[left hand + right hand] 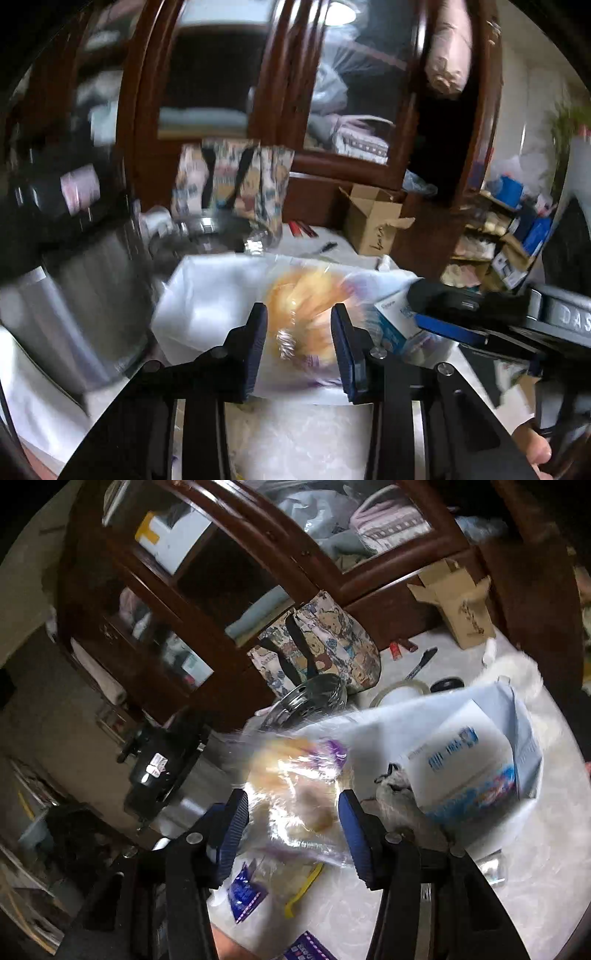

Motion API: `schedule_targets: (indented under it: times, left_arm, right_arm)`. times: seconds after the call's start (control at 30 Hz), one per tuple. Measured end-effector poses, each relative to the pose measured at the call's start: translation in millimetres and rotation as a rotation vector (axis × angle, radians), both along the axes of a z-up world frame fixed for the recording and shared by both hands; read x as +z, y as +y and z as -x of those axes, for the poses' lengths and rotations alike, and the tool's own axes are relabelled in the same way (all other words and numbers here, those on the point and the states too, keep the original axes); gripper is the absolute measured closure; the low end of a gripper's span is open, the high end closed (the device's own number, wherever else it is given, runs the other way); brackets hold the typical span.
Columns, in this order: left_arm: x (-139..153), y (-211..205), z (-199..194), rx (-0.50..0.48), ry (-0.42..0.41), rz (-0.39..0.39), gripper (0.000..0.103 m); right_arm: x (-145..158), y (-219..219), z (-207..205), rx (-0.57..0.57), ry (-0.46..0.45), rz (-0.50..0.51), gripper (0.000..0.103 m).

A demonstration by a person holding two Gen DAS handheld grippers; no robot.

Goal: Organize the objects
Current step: 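Lower the bun into the white bin and open both grippers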

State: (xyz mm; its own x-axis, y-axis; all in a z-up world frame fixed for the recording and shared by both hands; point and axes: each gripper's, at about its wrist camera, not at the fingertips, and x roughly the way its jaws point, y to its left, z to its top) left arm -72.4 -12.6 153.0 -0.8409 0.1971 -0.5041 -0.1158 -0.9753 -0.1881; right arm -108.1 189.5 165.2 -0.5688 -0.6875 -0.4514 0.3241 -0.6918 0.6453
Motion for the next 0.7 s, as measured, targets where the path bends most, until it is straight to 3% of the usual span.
schedule_targets:
  times: [0.17,0.23,0.3,0.43,0.5,0.57,0.6,0.63,0.7]
  left_arm:
    - [-19,-1,-20,0.016,0.065,0.018,0.069]
    - [-24,4,-31,0.001,0.082,0.045,0.084]
    - [-29,10,-39,-0.004,0.111,0.051,0.087]
    - [-48,16,-56,-0.064,0.117,0.04,0.083]
    - [-55,20,-58,-0.057,0.096,0.062,0.072]
    - [-58,20,-61,-0.02,0.119,0.049,0.072]
    - [-58,20,-62,-0.018,0.13,0.042,0.078]
    - [-57,21,-62,-0.032,0.126,0.063,0.09]
    - [-58,22,-58,-0.021,0.096,0.095,0.091]
  right_arm:
    - [-13,18,-19,-0.076,0.065,-0.1,0.052]
    - [-14,20,-30,-0.082,0.095,-0.143,0.052]
    - [-13,19,-46,-0.107,0.152,-0.211,0.052]
    - [-30,14,-72,-0.158,0.25,-0.374,0.043]
    - [-40,10,-74,-0.166,0.237,-0.439,0.043]
    - [-43,7,-72,-0.163,0.232,-0.462,0.043]
    - [-44,6,-71,-0.163,0.233,-0.465,0.043]
    - [-44,5,-72,-0.162,0.234,-0.465,0.043]
    - [-43,4,-75,-0.153,0.238,-0.471,0.043]
